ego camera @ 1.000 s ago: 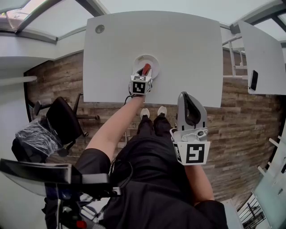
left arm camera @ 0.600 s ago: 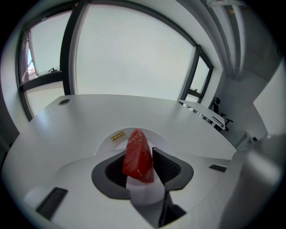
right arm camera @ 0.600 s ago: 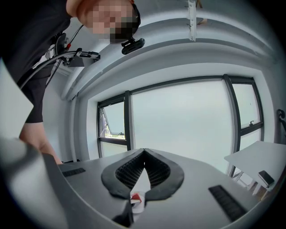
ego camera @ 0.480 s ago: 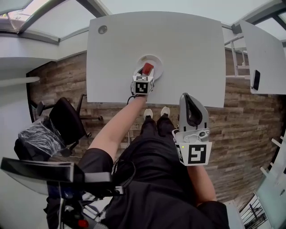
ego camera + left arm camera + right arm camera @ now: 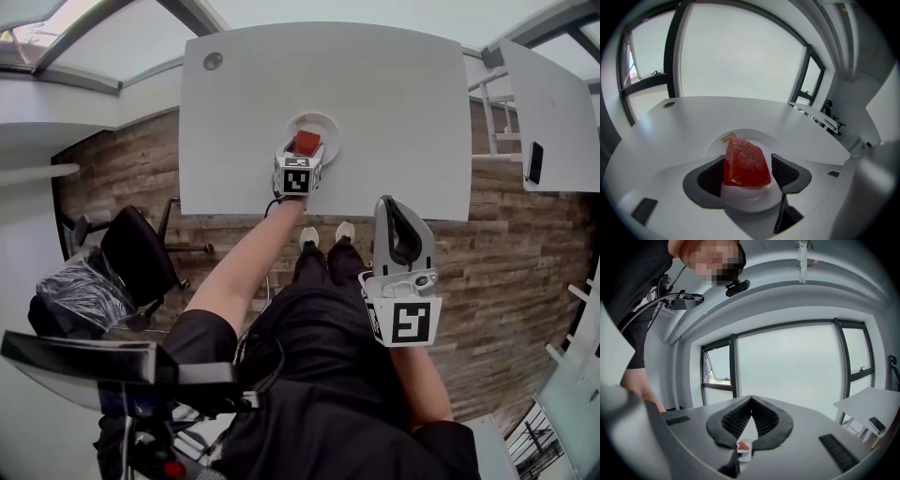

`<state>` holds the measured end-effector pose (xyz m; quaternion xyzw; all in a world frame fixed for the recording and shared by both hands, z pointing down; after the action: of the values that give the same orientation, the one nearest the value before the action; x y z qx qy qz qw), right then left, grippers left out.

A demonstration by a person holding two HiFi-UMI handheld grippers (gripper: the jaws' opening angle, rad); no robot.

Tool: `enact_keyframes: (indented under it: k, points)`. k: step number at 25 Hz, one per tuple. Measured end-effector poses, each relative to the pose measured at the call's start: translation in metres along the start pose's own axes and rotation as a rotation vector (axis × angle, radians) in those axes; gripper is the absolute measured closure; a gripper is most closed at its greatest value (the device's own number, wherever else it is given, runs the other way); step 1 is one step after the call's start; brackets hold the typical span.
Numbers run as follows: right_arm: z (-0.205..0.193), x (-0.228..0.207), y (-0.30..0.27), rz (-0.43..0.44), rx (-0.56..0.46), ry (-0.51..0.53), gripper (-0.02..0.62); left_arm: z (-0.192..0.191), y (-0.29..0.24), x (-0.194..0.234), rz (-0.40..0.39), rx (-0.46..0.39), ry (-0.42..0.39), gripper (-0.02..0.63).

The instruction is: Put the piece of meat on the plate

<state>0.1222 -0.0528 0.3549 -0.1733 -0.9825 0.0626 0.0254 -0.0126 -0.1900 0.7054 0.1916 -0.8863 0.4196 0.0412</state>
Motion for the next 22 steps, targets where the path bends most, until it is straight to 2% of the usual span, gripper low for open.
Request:
enact_keyframes:
  k: [5, 11, 22]
  points:
    - [-0.002, 0.003, 0.003, 0.001, 0.007, -0.001, 0.591, -0.001, -0.001, -0.004, -0.001, 0.010, -0.041, 0.304]
    - [-0.001, 0.008, 0.008, 0.005, 0.009, 0.007, 0.591, 0.003, -0.003, -0.014, -0.033, 0.009, -0.146, 0.304]
    - [-0.003, 0.010, 0.009, 0.000, 0.007, 0.002, 0.591, 0.001, 0.000, -0.009, -0.029, -0.018, -0.082, 0.304]
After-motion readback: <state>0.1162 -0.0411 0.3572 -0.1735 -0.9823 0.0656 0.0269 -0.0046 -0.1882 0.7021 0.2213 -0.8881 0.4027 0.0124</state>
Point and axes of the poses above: the fingertips, and each gripper's own axes: y backward along the fingers, x to its left, z out of its top, the point moved 3 cm from there along y, backward along the fingers, and after that the axes turned 5 degrees about y, right-handed, at the moved point
